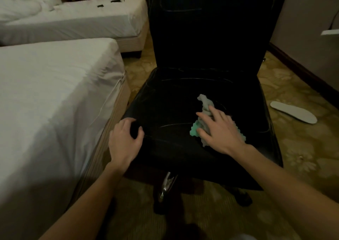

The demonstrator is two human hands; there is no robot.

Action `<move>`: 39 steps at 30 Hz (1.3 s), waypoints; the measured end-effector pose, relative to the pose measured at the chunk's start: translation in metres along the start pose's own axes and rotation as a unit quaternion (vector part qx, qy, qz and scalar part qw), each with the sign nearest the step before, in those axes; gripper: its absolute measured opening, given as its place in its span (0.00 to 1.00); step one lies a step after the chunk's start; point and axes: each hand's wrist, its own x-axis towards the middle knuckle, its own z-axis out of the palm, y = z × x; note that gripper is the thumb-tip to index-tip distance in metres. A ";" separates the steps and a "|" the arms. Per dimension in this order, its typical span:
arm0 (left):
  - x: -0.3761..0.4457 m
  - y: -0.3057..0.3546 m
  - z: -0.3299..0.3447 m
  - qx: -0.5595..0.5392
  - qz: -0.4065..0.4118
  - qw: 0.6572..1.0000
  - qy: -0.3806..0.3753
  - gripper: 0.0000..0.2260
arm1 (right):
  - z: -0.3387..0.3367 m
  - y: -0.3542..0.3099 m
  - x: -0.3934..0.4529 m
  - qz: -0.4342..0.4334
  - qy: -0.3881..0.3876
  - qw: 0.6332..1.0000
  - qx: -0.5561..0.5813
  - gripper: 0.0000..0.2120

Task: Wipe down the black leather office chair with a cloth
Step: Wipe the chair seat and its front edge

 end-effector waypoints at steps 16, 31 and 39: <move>0.009 -0.038 0.001 -0.077 -0.025 0.997 -0.017 0.32 | 0.012 -0.080 0.024 -0.184 -0.066 0.980 0.014 0.30; 0.008 -0.057 0.004 -0.079 0.030 0.996 -0.023 0.34 | 0.012 -0.037 0.050 0.082 0.017 0.996 -0.026 0.32; 0.009 -0.054 0.005 -0.054 0.027 0.997 -0.045 0.40 | 0.017 -0.089 0.040 0.016 -0.019 0.999 -0.026 0.27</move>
